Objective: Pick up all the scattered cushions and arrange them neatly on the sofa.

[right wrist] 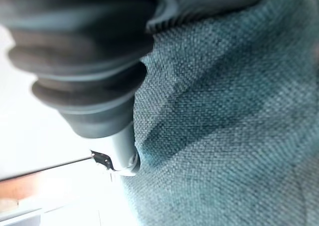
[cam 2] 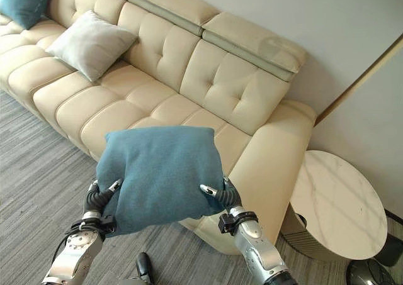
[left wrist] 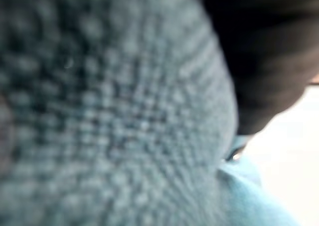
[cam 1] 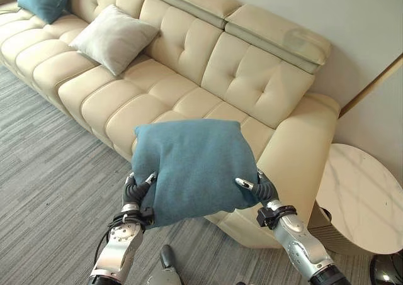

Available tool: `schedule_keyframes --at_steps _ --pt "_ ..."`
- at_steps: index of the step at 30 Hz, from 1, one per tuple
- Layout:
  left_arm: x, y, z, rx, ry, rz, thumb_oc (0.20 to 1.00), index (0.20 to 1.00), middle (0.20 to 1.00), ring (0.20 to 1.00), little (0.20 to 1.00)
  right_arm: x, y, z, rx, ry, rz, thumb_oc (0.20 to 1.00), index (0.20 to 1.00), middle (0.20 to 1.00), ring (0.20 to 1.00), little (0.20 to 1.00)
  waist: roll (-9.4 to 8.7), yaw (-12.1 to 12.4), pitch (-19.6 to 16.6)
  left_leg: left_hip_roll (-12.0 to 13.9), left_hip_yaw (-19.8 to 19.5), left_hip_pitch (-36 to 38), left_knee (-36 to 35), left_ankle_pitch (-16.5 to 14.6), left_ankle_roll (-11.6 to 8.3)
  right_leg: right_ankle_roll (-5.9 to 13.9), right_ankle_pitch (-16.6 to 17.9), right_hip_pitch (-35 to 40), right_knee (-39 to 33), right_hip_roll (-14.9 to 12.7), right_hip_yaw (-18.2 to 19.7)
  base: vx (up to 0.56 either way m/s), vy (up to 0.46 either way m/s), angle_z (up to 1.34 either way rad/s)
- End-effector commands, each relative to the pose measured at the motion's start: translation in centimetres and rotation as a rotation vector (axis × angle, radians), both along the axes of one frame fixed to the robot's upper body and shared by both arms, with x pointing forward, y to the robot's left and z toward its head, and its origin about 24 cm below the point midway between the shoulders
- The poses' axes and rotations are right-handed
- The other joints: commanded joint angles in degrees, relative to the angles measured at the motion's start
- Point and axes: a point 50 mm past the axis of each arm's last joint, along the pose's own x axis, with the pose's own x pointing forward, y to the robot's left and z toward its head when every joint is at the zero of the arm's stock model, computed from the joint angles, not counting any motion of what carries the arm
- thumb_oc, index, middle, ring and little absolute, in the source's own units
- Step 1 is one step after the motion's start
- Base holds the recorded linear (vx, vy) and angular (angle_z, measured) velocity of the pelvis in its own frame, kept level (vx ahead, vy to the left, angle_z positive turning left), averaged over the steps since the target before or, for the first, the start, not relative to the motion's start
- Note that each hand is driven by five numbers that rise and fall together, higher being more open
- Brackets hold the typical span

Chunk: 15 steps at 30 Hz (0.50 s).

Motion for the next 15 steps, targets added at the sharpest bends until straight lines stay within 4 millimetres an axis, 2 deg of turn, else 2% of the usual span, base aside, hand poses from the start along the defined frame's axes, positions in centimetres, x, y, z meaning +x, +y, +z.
schedule_keyframes --at_steps 1,2,3,4,7,10,11,14,15 --pt "3.0 -5.9 5.8 -0.005 -0.338 -0.239 0.2 0.2 0.2 0.2 0.2 1.7 4.9 7.5 0.189 -0.366 0.15 0.2 0.2 0.2 0.2 0.2 1.3 -1.4 0.7 1.0 -9.4 6.6 -0.4 -10.4 -2.84 -0.12 -4.9 -10.0 4.2 5.6 12.9 0.29 0.148 1.02" --pt "3.2 -6.1 5.8 -0.009 -0.336 -0.236 0.2 0.2 0.2 0.2 0.2 2.2 6.2 10.2 0.247 -0.463 0.199 0.2 0.2 0.2 0.2 0.2 1.02 -1.1 1.7 0.0 -9.3 8.7 -0.4 -12.0 -3.0 -0.42 -3.8 -13.9 1.9 9.6 11.0 0.23 0.041 1.02" --pt "3.4 -6.2 5.9 -0.01 -0.341 -0.242 0.2 0.2 0.2 0.2 0.2 2.2 6.4 10.4 0.253 -0.472 0.208 0.2 0.2 0.2 0.2 0.2 0.71 -1.2 2.3 -0.4 -8.8 9.0 -0.4 -11.6 -2.95 -0.54 -2.4 -15.1 1.2 9.7 8.1 0.36 -0.032 0.42" --pt "3.5 -6.4 6.0 -0.008 -0.345 -0.244 0.2 0.2 0.2 0.2 0.2 2.1 6.5 10.5 0.254 -0.481 0.217 0.2 0.2 0.2 0.2 0.2 0.96 -1.2 2.4 -0.1 -9.4 10.2 -0.4 -13.0 -3.38 0.25 -3.1 -15.2 0.8 10.3 7.2 0.12 -0.042 -0.13" --pt "3.5 -6.9 6.0 -0.007 -0.355 -0.261 0.2 0.2 0.2 0.2 0.2 1.8 6.4 10.8 0.253 -0.501 0.221 0.2 0.2 0.2 0.2 0.2 0.41 -1.8 2.2 -1.5 -9.9 11.1 -0.4 -13.0 -2.99 -0.93 -1.6 -14.7 -1.0 10.0 6.6 0.17 -0.076 0.24" --pt "3.0 -6.5 5.6 -0.005 -0.341 -0.248 0.2 0.2 0.2 0.2 0.2 1.9 6.5 10.9 0.251 -0.502 0.233 0.2 0.2 0.2 0.2 0.2 0.36 -2.3 1.1 -0.6 -9.0 13.1 1.5 -15.3 -4.07 -1.89 -1.9 -12.7 -2.0 10.4 7.3 0.27 -0.144 0.4" --pt "2.7 -6.2 5.5 -0.008 -0.337 -0.24 0.2 0.2 0.2 0.2 0.2 1.7 6.5 10.9 0.251 -0.507 0.244 0.2 0.2 0.2 0.2 0.2 -0.07 -2.4 0.9 0.7 -8.2 12.5 8.2 -17.5 -5.03 -2.73 -2.7 -10.6 -2.6 10.7 7.9 0.3 -0.214 0.12" --pt "2.6 -5.9 5.3 -0.02 -0.327 -0.217 0.2 0.2 0.2 0.2 0.2 1.9 6.5 10.6 0.235 -0.488 0.253 0.2 0.2 0.2 0.2 0.2 -0.31 -1.2 2.0 2.4 -10.2 7.9 20.9 -15.4 -6.05 -4.61 -3.8 -7.5 -3.7 11.8 10.1 0.19 -0.152 -0.26" --pt "2.6 -5.9 5.2 -0.026 -0.324 -0.211 0.2 0.2 0.2 0.2 0.2 1.9 6.4 10.4 0.226 -0.478 0.252 0.2 0.2 0.2 0.2 0.2 -0.34 -0.7 2.2 2.5 -11.6 6.1 22.8 -14.3 -6.3 -4.96 -4.2 -6.9 -3.9 11.9 10.5 0.1 -0.06 -0.54"
